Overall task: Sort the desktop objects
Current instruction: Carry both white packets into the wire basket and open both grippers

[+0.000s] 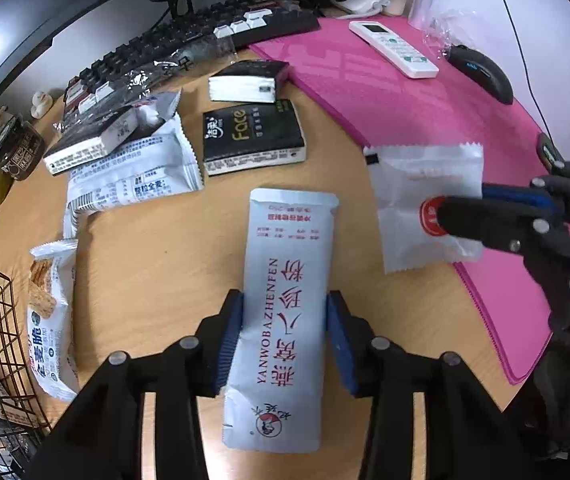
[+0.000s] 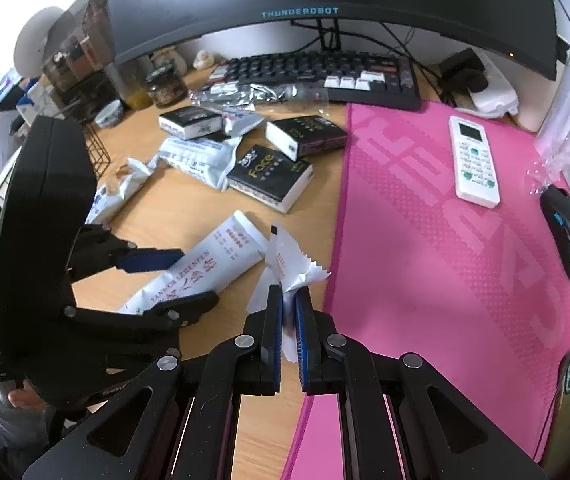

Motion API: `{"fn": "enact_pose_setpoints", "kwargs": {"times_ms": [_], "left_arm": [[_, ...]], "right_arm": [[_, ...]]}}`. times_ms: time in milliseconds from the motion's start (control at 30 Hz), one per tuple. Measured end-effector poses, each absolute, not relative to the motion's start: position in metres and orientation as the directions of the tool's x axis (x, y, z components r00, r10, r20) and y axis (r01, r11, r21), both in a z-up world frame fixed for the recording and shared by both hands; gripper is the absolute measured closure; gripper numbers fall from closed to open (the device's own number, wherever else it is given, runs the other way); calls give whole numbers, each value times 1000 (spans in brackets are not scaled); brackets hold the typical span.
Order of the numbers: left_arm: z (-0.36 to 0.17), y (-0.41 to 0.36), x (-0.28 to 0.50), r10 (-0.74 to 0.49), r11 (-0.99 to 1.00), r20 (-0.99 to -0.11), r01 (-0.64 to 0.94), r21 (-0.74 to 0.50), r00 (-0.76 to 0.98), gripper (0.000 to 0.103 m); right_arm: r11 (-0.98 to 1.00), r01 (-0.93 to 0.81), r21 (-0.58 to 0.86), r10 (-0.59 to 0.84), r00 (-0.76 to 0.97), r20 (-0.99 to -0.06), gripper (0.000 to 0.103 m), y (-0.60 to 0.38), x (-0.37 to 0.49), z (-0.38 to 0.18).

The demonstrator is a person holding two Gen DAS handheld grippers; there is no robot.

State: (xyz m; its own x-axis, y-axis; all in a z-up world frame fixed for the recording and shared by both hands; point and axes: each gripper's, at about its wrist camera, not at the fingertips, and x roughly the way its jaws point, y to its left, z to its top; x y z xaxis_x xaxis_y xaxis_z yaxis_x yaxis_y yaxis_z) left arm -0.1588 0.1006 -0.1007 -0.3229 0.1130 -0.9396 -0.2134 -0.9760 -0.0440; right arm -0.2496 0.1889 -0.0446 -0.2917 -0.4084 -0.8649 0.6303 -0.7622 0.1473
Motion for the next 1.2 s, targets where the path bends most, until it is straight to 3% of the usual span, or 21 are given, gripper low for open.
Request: {"fn": "enact_pose_setpoints", "kwargs": {"times_ms": [233,433,667,867,1200], "left_arm": [[-85,89,-155,105,-983,-928,-176,-43,-358,63],[-20,52,-127,72,-994,-869,-102,-25,-490,63],[40,-43,-70,-55,-995,-812,104,-8,-581,63],[28,-140,-17,-178,-948,-832,317,3,-525,63],[-4,-207,21,-190,-897,-856,439,-48,-482,63]], "right_arm": [[-761,633,139,-409,-302,-861,95,188,-248,-38],[-720,685,115,-452,-336,-826,95,167,-231,3],[-548,827,125,-596,-281,-752,95,84,-178,63],[-353,929,110,-653,-161,-740,95,-13,-112,72],[-273,961,50,-602,-131,-788,95,-104,-69,37]]}}
